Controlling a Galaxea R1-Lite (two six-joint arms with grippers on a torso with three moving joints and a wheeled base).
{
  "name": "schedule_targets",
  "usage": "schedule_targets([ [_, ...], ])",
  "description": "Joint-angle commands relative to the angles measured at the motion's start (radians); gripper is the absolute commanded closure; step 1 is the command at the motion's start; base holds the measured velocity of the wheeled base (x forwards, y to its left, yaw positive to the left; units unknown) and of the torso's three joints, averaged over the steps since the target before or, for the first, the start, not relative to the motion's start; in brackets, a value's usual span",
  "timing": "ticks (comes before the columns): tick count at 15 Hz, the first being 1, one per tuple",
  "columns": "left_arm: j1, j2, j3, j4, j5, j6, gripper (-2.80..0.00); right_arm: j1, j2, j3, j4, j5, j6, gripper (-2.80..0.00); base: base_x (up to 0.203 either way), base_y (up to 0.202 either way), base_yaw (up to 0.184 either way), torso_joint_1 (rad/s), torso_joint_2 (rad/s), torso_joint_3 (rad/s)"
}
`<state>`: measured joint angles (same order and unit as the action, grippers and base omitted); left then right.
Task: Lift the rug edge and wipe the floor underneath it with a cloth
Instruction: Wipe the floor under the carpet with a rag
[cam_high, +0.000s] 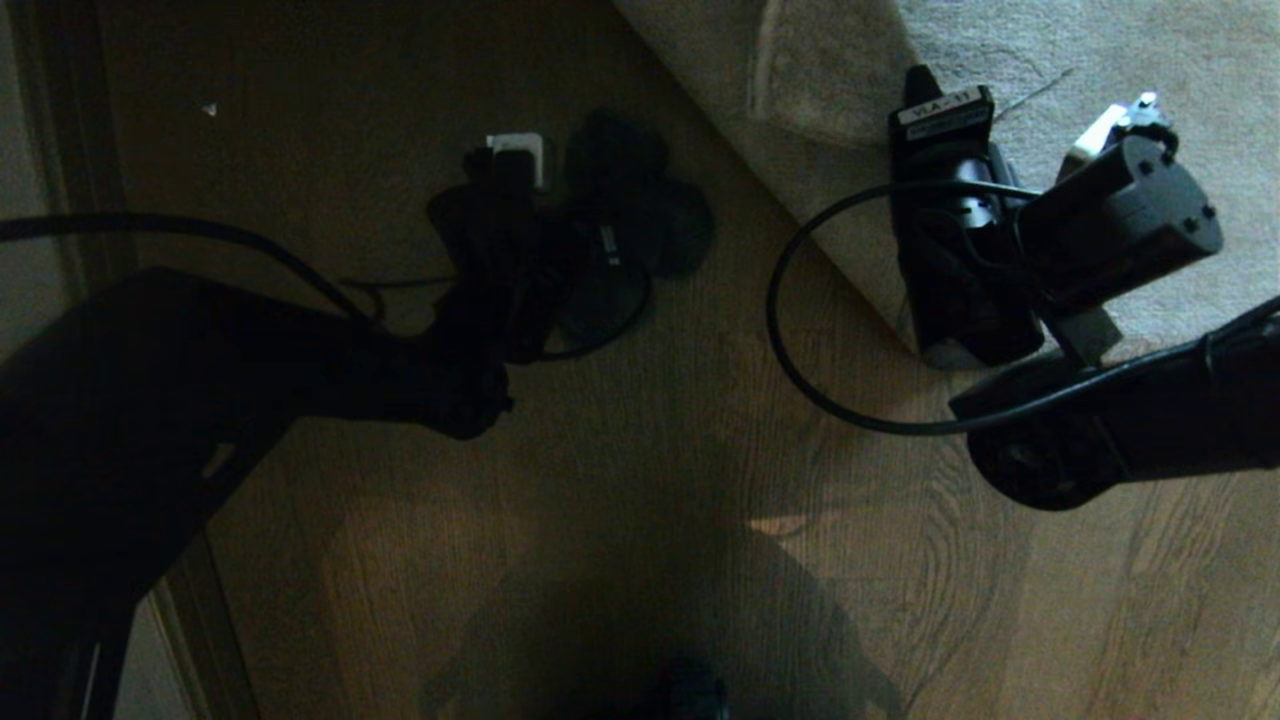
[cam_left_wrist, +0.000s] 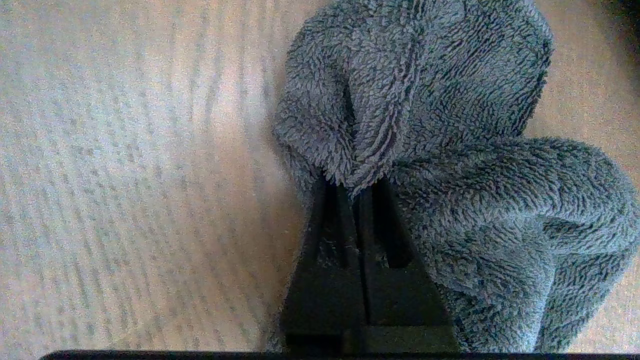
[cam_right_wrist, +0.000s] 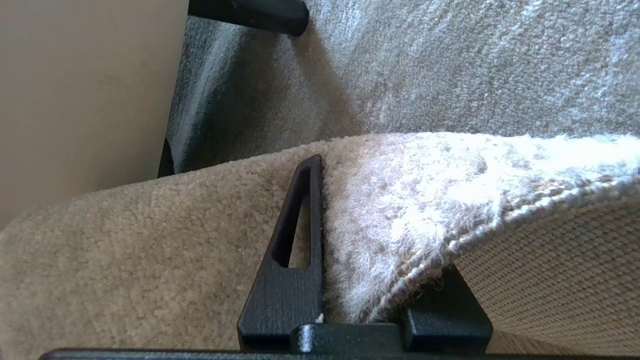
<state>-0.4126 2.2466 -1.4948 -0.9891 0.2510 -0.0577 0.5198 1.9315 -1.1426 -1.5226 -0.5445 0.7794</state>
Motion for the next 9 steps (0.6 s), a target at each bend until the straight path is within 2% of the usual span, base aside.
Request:
schedule_targets([
  [1, -0.007, 0.011, 0.006, 0.004, 0.002, -0.001, 0.00, 0.009, 0.004, 0.001, -0.011, -0.001, 0.005, 0.00, 0.000, 0.000, 0.000, 0.000, 0.00, 0.000],
  [9, -0.173, 0.018, 0.013, 0.004, -0.004, 0.005, 0.00, 0.069, 0.066, -0.094, -0.001, 0.011, -0.018, 0.00, 0.000, 0.000, 0.000, 0.000, 0.00, 0.000],
])
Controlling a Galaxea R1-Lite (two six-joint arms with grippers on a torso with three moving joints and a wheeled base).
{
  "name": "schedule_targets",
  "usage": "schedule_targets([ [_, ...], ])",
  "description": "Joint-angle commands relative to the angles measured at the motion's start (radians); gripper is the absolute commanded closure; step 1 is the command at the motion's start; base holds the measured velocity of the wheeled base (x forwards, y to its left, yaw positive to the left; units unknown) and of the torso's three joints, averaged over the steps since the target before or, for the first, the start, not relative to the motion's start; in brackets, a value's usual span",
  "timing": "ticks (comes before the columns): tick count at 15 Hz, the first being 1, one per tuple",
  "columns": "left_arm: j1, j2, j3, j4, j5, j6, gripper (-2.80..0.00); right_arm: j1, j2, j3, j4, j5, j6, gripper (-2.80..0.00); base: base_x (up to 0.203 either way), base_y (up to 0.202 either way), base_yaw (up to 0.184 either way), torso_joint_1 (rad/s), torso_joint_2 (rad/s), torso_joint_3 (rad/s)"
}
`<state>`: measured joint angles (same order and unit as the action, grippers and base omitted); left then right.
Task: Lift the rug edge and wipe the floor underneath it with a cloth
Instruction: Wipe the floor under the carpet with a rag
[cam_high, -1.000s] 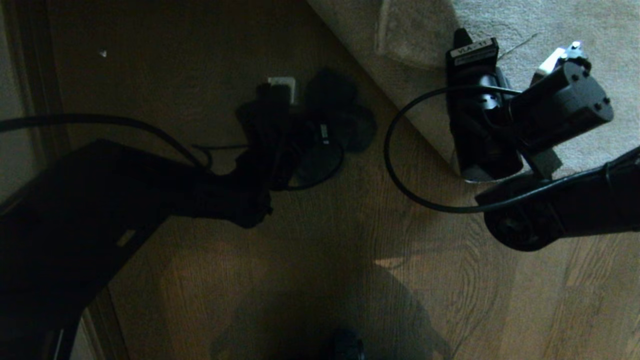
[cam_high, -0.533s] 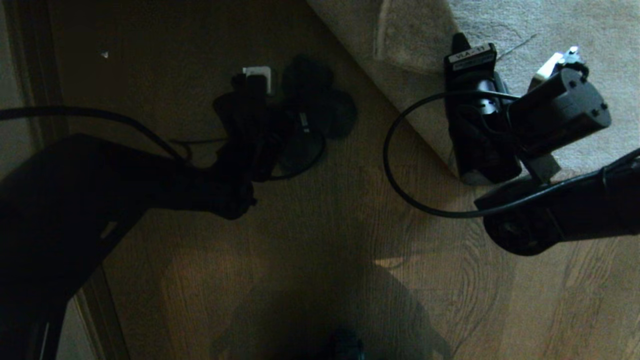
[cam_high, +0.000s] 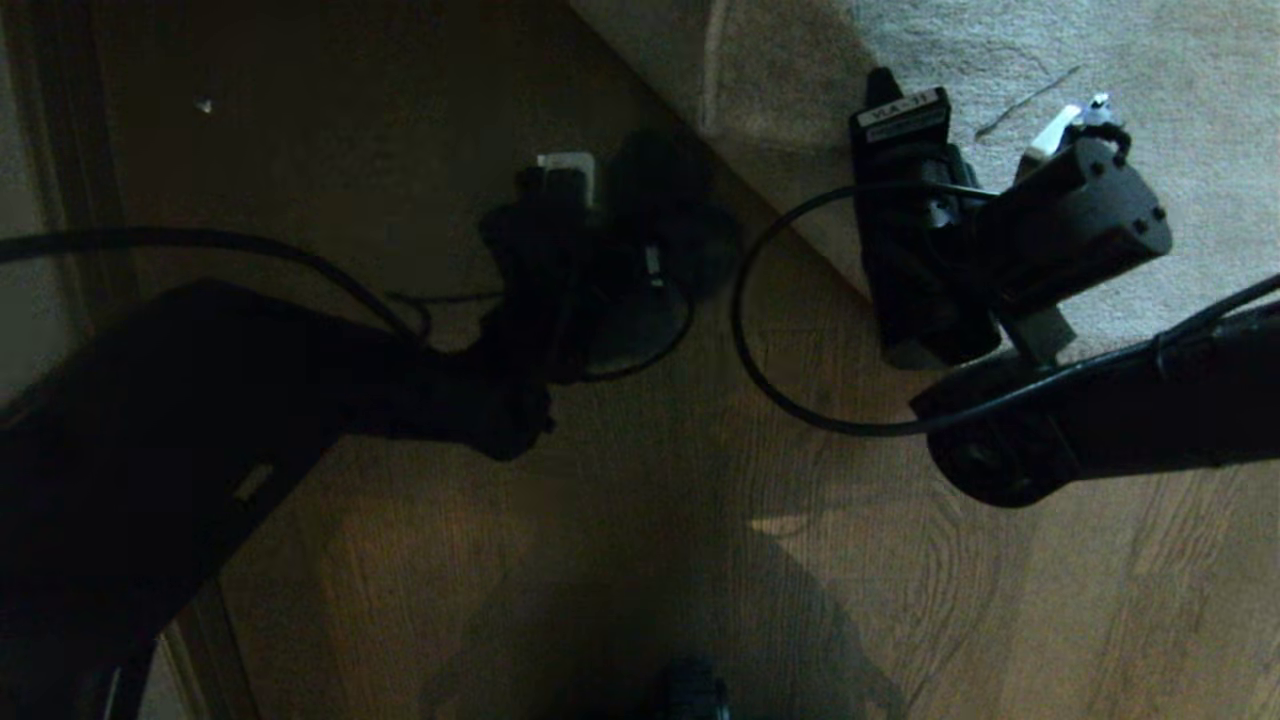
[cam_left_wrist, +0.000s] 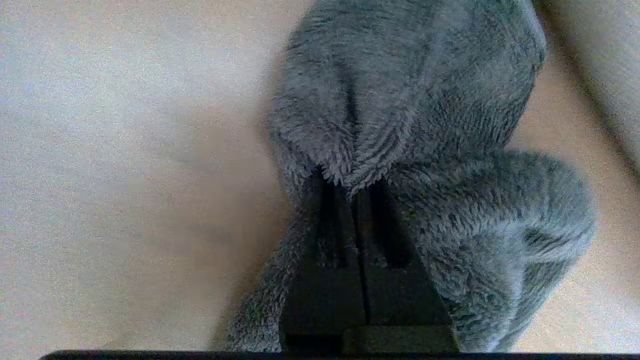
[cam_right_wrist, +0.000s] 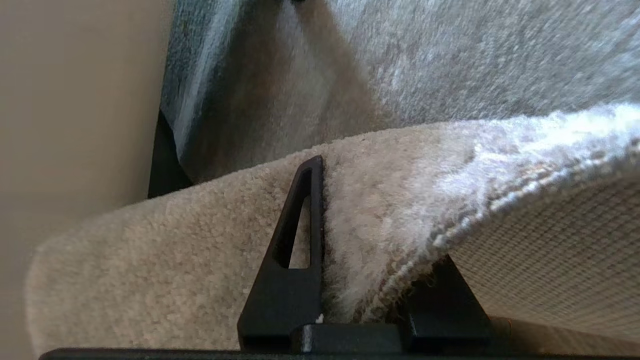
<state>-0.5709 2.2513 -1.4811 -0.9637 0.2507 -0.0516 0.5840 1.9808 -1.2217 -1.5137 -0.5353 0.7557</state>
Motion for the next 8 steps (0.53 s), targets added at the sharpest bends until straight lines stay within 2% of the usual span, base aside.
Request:
schedule_targets([
  [1, -0.028, 0.013, -0.001, -0.020, -0.007, 0.002, 0.00, 0.009, 0.016, -0.018, -0.008, 0.003, 0.005, 0.00, 0.000, 0.000, 0.000, 0.000, 0.00, 0.000],
  [4, -0.046, 0.006, 0.020, -0.020, -0.027, 0.028, 0.00, 0.025, 0.016, -0.013, -0.007, 0.005, 0.002, 0.00, 0.000, 0.000, 0.000, 0.000, 0.00, 0.000],
  [6, -0.081, -0.004, 0.048, -0.036, -0.088, 0.056, 0.00, 0.036, 0.020, -0.016, -0.007, 0.005, 0.002, 0.00, 0.000, 0.000, 0.000, 0.000, 0.00, 0.000],
  [8, -0.124, -0.004, 0.051, -0.047, -0.094, 0.071, 0.00, 0.043, 0.025, -0.016, -0.010, 0.005, -0.010, 0.00, 0.000, 0.000, 0.000, 0.000, 0.00, 0.000],
])
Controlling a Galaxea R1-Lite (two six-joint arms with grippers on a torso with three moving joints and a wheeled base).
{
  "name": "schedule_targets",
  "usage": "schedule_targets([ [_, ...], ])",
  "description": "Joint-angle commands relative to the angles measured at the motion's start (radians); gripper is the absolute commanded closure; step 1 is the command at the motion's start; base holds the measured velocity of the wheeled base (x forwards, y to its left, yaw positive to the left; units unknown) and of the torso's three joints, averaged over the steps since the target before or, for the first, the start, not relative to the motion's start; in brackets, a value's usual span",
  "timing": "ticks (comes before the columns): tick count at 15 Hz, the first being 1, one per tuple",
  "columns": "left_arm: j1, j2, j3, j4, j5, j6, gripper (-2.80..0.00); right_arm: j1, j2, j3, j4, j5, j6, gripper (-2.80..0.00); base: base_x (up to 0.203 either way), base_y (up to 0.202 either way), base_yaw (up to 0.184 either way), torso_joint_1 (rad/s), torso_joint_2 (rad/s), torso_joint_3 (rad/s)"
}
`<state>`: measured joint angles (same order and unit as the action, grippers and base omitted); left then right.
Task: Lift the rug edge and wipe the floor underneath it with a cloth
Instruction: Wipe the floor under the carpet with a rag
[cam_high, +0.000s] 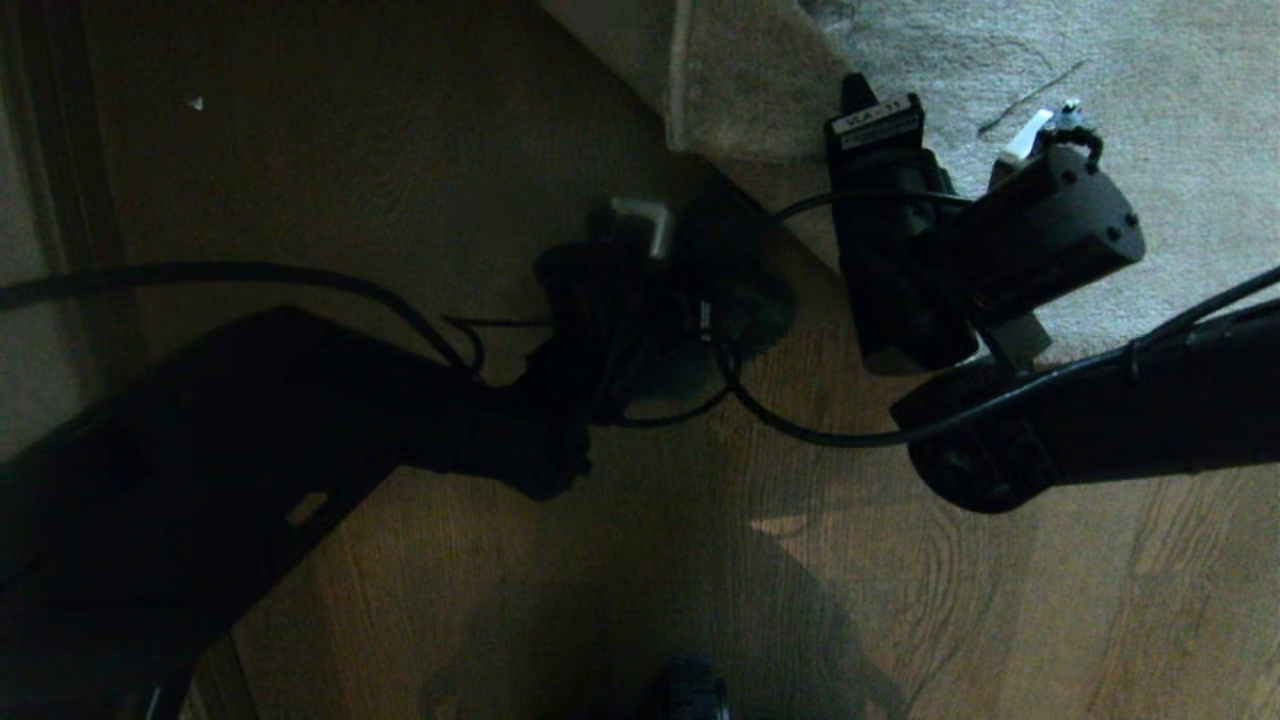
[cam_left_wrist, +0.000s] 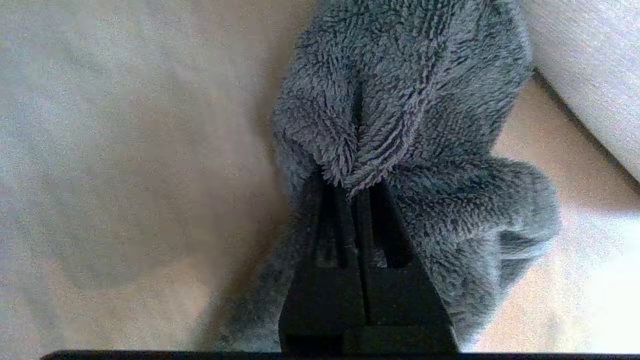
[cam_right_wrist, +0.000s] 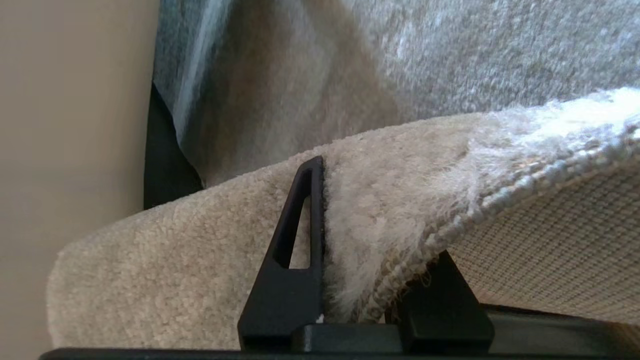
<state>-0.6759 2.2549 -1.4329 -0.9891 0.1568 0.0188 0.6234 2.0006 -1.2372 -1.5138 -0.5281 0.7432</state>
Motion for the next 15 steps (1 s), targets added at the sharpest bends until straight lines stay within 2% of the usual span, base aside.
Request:
schedule_targets([
  [1, -0.039, -0.008, 0.003, -0.022, -0.002, 0.002, 0.00, 0.007, 0.007, 0.001, -0.014, -0.003, -0.007, 0.00, 0.000, 0.000, 0.000, 0.000, 0.00, 0.000],
  [4, -0.070, -0.008, 0.003, -0.017, -0.006, 0.004, 0.00, 0.009, 0.007, -0.001, -0.011, -0.003, -0.008, 0.00, 0.000, 0.000, 0.000, 0.000, 0.00, 0.000],
  [8, -0.064, -0.008, 0.009, -0.015, -0.013, 0.004, 0.00, 0.010, 0.007, 0.001, -0.012, -0.003, -0.010, 0.00, 0.000, 0.000, 0.000, 0.000, 0.00, 0.000],
  [11, -0.010, -0.011, 0.017, -0.022, -0.011, 0.005, 0.00, 0.010, 0.009, 0.006, -0.016, -0.003, -0.012, 0.00, 0.000, 0.000, 0.000, 0.000, 0.00, 0.000],
  [15, 0.117, -0.041, 0.017, -0.017, -0.013, 0.005, 0.00, 0.012, 0.009, 0.007, -0.017, -0.003, -0.012, 0.00, 0.000, 0.000, 0.000, 0.000, 0.00, 0.000],
])
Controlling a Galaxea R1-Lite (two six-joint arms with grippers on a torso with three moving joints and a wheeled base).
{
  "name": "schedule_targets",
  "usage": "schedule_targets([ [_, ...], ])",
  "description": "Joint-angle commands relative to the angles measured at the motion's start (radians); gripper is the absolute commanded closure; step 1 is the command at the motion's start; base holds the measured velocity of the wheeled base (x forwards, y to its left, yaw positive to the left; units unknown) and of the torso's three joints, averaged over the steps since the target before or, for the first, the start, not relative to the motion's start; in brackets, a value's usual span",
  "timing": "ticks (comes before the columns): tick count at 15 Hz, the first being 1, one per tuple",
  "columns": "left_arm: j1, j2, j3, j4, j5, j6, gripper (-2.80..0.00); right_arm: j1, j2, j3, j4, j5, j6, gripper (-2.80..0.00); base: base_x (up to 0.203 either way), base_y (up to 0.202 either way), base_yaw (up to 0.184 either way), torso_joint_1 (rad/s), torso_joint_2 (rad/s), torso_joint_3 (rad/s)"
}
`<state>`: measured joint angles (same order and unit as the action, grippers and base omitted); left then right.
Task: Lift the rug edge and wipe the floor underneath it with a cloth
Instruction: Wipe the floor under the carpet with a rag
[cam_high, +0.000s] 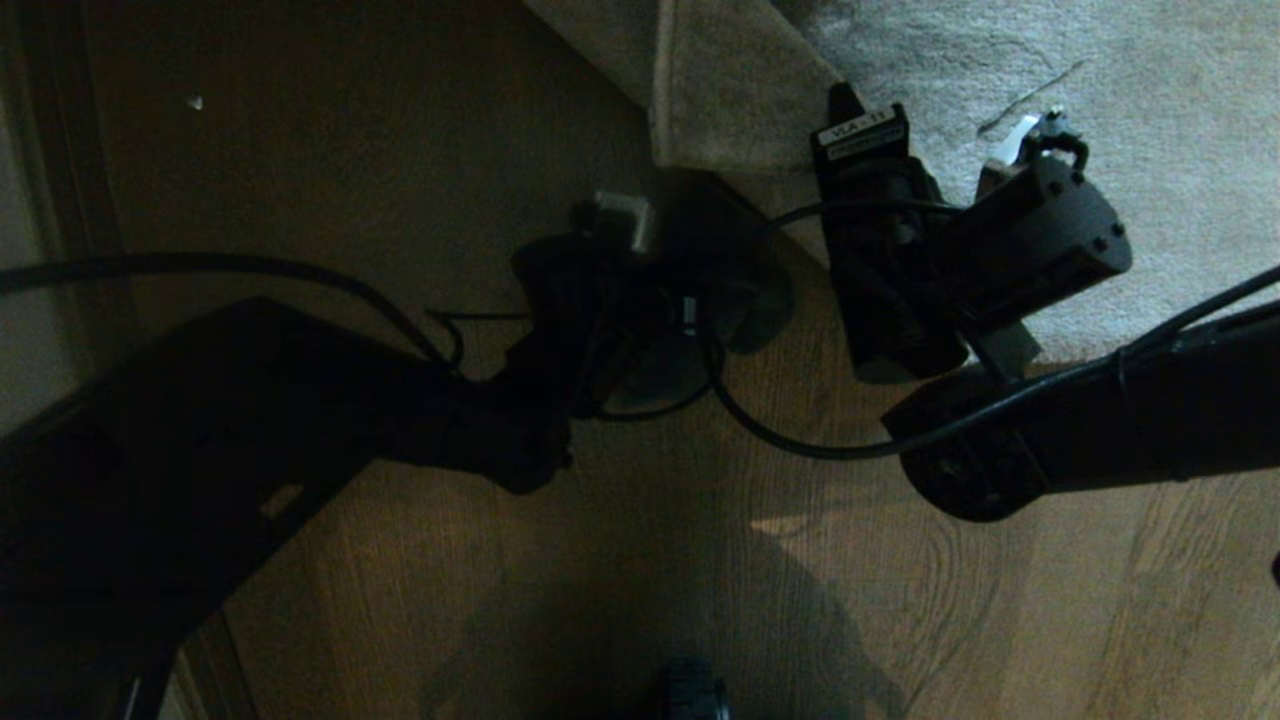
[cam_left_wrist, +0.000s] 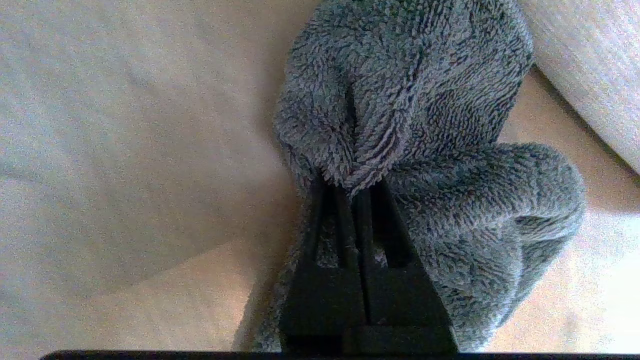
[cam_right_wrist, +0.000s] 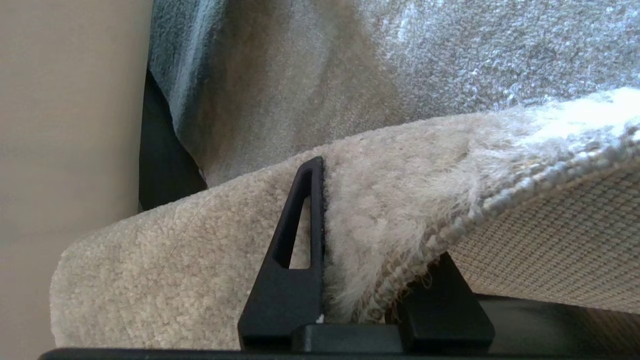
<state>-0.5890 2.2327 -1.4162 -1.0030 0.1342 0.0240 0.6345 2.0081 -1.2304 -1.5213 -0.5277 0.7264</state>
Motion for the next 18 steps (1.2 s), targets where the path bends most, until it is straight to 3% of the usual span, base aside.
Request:
schedule_targets([
  [1, 0.066, -0.028, -0.001, -0.002, 0.009, -0.001, 0.00, 0.001, 0.001, 0.001, -0.010, -0.003, 0.005, 0.00, 0.000, 0.000, 0.000, 0.000, 0.00, 0.000],
  [8, 0.263, -0.085, 0.005, 0.001, -0.001, -0.001, 0.00, 0.013, 0.003, 0.002, -0.011, -0.003, 0.004, 0.00, 0.000, 0.000, 0.000, 0.000, 0.00, 0.000],
  [11, 0.323, -0.126, 0.058, 0.000, -0.004, -0.001, 0.00, 0.013, 0.003, 0.003, -0.011, -0.003, 0.004, 0.00, 0.000, 0.000, 0.000, 0.000, 0.00, 0.000],
  [14, 0.323, -0.184, 0.100, 0.000, -0.004, -0.001, 0.00, 0.014, 0.011, 0.003, -0.013, -0.005, 0.004, 0.00, 0.000, 0.000, 0.000, 0.000, 0.00, 0.000],
  [18, 0.257, -0.277, 0.150, 0.004, -0.002, -0.001, 0.00, 0.013, 0.017, 0.003, -0.013, -0.005, 0.004, 0.00, 0.000, 0.000, 0.000, 0.000, 0.00, 0.000],
])
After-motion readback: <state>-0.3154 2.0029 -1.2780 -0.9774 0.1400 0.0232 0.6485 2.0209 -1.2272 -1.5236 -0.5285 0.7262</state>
